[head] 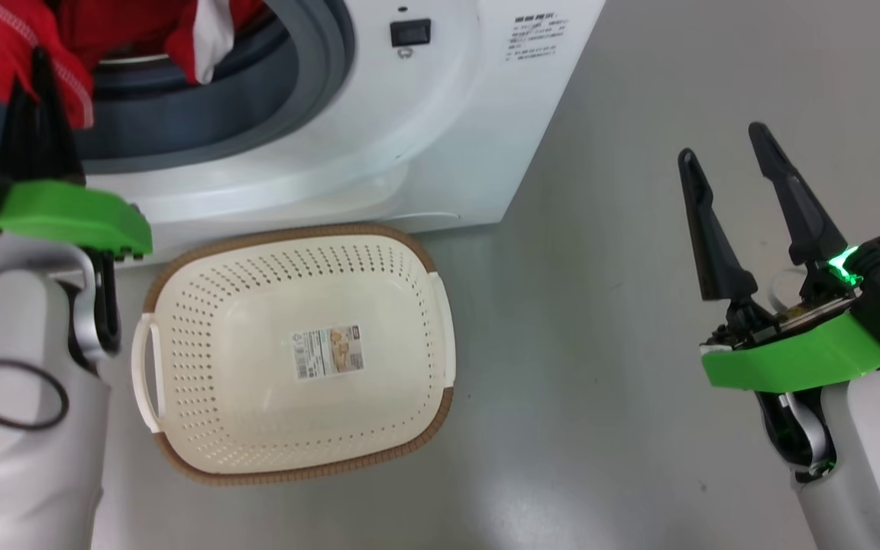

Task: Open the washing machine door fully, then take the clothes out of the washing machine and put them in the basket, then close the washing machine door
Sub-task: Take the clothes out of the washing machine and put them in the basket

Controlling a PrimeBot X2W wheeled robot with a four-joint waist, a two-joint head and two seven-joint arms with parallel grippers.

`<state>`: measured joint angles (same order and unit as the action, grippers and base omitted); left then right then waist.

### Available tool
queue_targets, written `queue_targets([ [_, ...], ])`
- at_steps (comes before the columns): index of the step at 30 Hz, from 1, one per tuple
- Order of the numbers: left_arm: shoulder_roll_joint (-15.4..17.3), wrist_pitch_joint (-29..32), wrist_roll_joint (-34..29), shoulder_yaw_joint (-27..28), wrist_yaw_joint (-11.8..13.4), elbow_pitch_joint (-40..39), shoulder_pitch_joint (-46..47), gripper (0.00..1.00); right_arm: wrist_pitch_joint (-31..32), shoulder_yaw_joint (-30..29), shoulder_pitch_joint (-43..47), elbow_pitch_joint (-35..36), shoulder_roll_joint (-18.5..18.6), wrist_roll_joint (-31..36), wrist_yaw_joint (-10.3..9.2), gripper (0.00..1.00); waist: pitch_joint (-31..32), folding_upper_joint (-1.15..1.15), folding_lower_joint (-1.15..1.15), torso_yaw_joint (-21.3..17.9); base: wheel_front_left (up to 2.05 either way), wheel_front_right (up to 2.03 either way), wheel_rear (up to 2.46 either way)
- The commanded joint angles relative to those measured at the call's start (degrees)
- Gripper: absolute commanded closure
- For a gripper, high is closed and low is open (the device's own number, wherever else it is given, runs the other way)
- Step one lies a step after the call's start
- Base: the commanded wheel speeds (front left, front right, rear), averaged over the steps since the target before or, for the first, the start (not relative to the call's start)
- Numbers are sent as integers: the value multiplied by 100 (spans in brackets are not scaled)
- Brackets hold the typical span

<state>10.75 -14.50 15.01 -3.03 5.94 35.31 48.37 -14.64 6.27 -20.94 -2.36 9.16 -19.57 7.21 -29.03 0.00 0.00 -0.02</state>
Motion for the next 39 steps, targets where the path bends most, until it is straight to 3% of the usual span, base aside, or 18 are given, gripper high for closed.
queue_targets([
  [1,248,-49,-85,215,-26,-325,-230,100,-36,114,203,105,-11,26,28,0,177,0,0,26,0,0,0],
  [25,73,97,-34,402,-123,-2309,-2125,100,-36,293,650,-174,-108,8,28,0,1408,0,0,54,0,0,0],
  [39,115,628,-359,207,260,-4801,-3488,100,-36,270,820,-169,-188,27,28,0,1712,0,0,-94,0,0,0],
])
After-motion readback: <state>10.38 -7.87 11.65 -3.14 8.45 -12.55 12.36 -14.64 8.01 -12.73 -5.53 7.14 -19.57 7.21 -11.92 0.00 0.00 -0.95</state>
